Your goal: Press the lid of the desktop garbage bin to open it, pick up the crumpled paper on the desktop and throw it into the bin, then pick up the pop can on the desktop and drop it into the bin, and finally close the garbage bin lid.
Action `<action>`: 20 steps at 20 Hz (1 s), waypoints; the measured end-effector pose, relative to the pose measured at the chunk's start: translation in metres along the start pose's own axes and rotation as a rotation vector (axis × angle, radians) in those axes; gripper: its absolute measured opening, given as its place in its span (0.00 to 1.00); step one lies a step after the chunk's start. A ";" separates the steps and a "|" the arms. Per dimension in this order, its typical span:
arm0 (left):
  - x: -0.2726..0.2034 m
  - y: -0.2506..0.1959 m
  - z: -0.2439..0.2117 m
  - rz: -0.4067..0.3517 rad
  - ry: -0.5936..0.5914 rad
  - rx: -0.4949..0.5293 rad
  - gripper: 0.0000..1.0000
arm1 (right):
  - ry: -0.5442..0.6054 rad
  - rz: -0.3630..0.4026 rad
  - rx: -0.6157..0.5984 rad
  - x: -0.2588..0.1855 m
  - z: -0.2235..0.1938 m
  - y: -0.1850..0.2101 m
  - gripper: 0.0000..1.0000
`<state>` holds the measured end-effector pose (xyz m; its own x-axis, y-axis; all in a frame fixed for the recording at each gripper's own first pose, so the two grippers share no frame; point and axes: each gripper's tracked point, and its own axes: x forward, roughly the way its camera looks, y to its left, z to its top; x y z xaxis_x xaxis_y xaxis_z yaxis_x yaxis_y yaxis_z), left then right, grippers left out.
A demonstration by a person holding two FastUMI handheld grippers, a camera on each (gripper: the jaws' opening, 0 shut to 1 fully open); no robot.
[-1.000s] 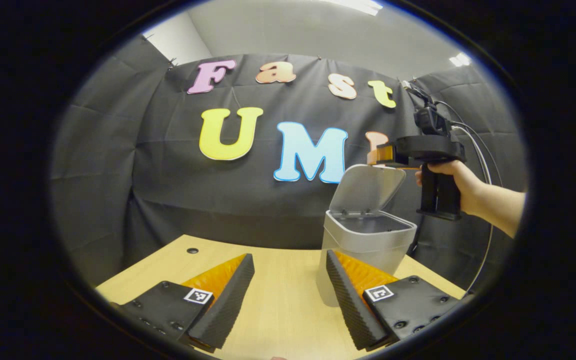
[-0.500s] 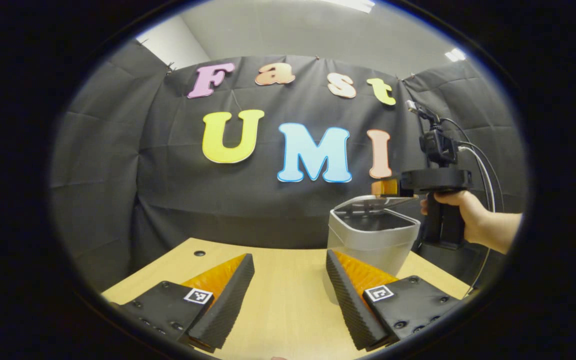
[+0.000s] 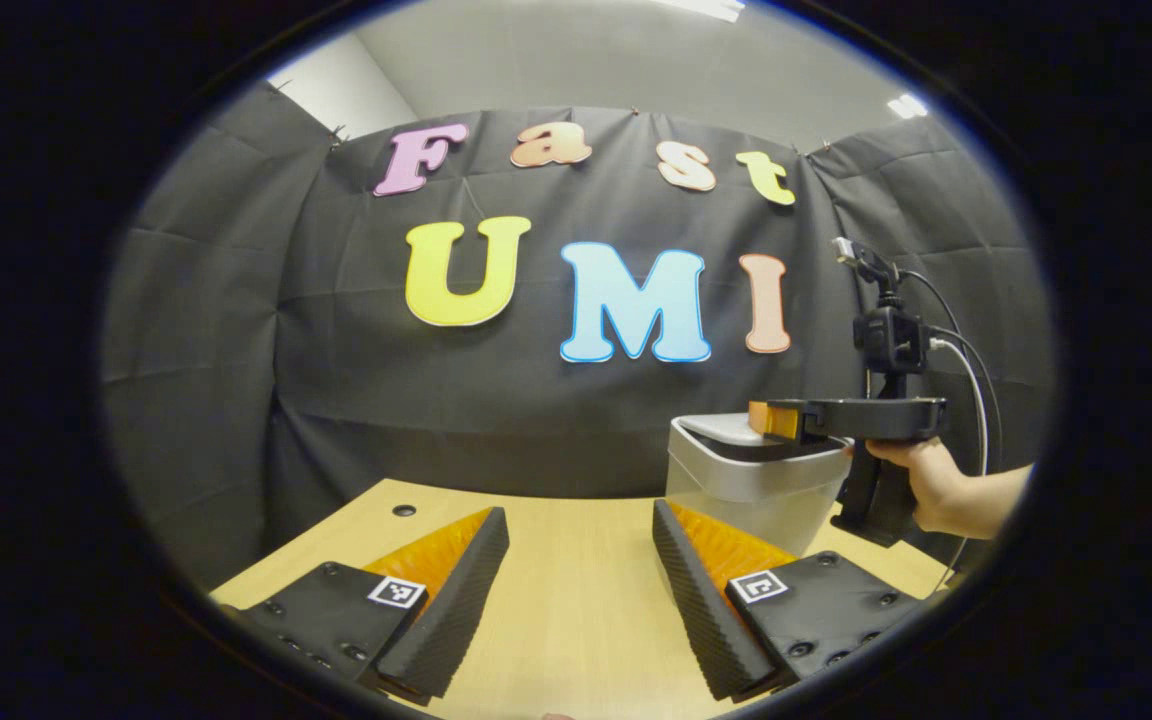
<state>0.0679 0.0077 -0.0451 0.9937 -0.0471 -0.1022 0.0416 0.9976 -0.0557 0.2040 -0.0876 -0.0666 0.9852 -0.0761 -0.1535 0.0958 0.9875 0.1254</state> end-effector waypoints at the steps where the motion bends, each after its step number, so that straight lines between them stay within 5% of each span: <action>1: 0.001 -0.001 -0.001 -0.001 0.001 0.001 0.96 | -0.021 -0.003 -0.012 0.000 0.003 0.000 0.95; 20: 0.005 -0.013 -0.010 0.030 0.030 0.018 0.94 | -0.115 0.000 -0.055 0.005 -0.016 -0.003 0.97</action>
<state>0.0716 -0.0057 -0.0547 0.9909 -0.0185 -0.1335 0.0139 0.9993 -0.0348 0.2068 -0.0884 -0.0831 0.9953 -0.0878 -0.0398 0.0905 0.9934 0.0707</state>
